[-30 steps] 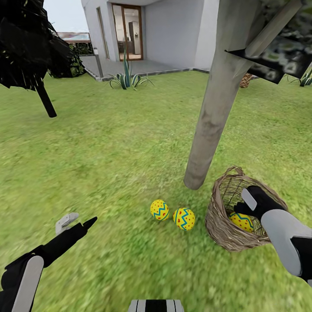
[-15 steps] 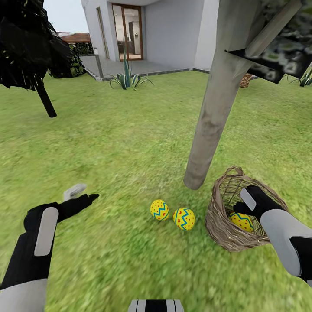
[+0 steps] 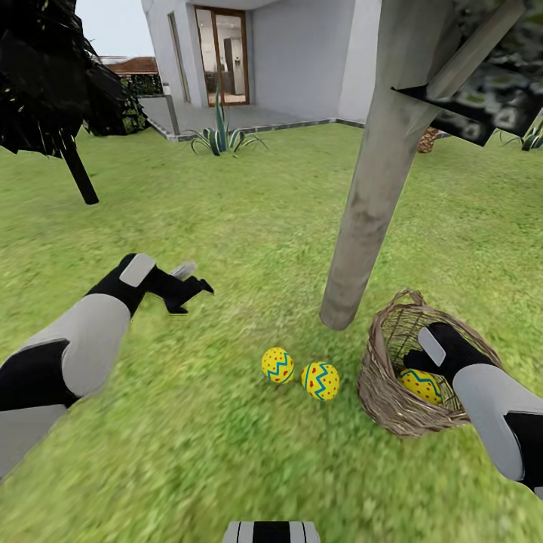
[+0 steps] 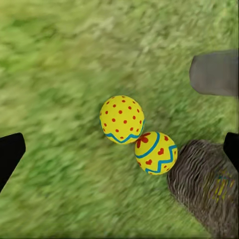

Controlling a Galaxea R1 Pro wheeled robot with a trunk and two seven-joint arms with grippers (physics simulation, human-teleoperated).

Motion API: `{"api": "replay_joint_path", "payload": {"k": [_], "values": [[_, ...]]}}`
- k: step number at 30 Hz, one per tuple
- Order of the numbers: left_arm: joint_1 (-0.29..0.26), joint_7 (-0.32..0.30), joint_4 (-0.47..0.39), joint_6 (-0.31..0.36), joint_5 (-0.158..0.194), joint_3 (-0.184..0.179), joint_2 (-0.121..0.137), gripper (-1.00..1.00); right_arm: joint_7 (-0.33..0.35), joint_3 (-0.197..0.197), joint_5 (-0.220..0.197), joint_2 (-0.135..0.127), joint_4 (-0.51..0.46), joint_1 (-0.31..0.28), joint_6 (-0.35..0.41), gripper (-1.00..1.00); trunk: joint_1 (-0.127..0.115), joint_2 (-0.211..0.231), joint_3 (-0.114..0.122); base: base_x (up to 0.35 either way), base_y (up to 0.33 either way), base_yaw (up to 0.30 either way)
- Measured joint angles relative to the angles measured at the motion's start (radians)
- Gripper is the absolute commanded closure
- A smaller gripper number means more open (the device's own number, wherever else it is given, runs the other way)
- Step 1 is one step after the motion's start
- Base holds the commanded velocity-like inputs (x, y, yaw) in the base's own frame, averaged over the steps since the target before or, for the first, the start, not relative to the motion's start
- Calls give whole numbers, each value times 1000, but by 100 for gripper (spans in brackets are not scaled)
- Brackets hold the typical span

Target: Take the three Easter eggs out of the wicker basket on the lawn in the garden, then place them on the lawn next to a single tree (choose any tree) so that all three eggs are next to the same tree and none are left in the basket.

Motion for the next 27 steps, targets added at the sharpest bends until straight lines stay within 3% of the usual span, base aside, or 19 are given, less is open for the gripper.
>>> {"api": "replay_joint_path", "payload": {"k": [3,6,15,27], "values": [[-84,-2,86,0,0,3,-1,-100,9,-1,0,1,-9,0,-4,-100,0,0,0,0,0,0],[-108,-11,109,0,-1,5,-1,-100,11,-2,0,1,-34,0,-11,-100,0,0,0,0,0,0],[-116,-138,114,1,-5,1,9,-100,12,-4,0,1,-85,1,-67,-100,0,0,0,0,0,0],[-116,-147,114,4,-9,-1,11,-100,12,-3,-2,3,-88,2,-78,-100,1,0,-4,0,0,0]]}}
